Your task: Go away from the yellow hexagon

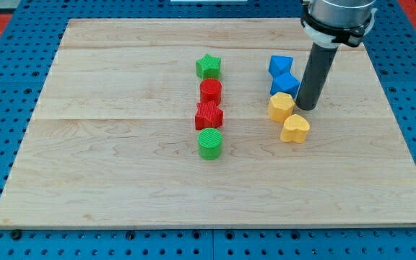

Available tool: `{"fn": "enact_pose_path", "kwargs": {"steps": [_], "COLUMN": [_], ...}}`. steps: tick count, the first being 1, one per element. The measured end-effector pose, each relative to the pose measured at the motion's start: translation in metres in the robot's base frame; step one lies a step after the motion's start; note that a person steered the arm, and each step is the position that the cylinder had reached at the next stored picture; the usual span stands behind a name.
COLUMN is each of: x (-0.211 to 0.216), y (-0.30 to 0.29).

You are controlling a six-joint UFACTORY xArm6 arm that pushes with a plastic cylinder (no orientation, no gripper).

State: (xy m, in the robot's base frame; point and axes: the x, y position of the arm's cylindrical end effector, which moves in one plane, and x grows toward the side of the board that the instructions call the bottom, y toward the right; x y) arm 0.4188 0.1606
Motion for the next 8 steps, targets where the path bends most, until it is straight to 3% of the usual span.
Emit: {"fn": "enact_pose_path", "kwargs": {"steps": [6,8], "x": [-0.001,-0.001], "y": [0.006,0.040]}}
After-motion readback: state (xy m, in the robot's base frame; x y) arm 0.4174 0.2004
